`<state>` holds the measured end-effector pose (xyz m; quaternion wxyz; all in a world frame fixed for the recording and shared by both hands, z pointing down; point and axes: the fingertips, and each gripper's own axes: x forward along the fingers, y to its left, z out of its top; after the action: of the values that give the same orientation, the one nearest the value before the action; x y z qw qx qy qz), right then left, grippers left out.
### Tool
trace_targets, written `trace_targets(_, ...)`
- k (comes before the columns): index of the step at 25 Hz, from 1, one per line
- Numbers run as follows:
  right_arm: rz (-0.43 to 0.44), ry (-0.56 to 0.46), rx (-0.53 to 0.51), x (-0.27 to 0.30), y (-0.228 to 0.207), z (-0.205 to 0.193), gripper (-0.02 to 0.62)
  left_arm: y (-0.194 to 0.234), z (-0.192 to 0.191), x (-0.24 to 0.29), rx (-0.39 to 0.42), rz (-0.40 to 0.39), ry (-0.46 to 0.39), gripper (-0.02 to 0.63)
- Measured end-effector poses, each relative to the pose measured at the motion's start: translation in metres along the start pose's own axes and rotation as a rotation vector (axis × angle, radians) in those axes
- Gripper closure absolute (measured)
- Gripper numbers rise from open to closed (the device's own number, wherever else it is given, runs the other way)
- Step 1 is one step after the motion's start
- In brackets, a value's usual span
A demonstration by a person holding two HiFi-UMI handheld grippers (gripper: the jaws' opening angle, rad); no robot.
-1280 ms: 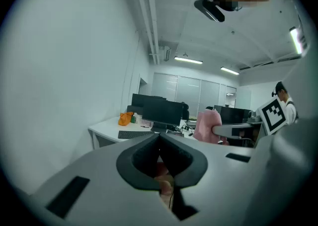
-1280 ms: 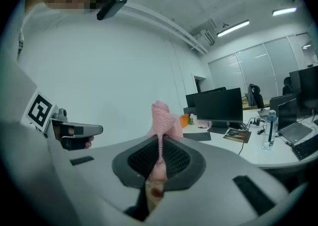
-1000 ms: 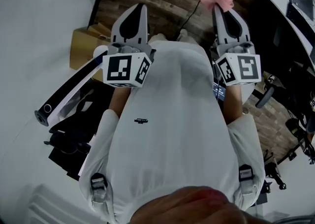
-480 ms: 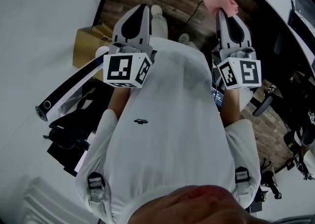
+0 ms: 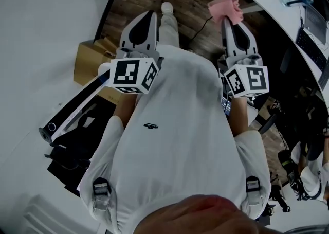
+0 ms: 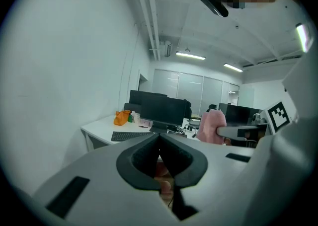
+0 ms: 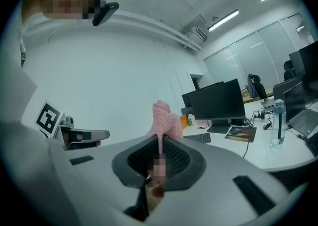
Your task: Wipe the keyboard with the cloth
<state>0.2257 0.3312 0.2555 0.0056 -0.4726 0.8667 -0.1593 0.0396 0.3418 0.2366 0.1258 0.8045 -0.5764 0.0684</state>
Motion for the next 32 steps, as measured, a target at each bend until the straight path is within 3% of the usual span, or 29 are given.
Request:
trace_targets(7,-0.012,0.043,-0.029,0.094,-0.014,0.023,0.569,0.058,0.028,0.077,-0.041,-0.022,-0.005,0.592)
trace_targets(15,-0.091,0.072,-0.021,0.216,-0.029,0.063,0.569,0.140,0.079,0.182,-0.046,-0.110,0.032,0.592)
trace_targets(21,-0.094,0.063,0.004,0.295,-0.040,0.085,0.569,0.186,0.101,0.253,-0.050,-0.149,0.041,0.592)
trace_targets(32,-0.074,0.106,-0.039,0.425,-0.052,0.097,0.569,0.277,0.117,0.329,-0.105,-0.124,0.032,0.592)
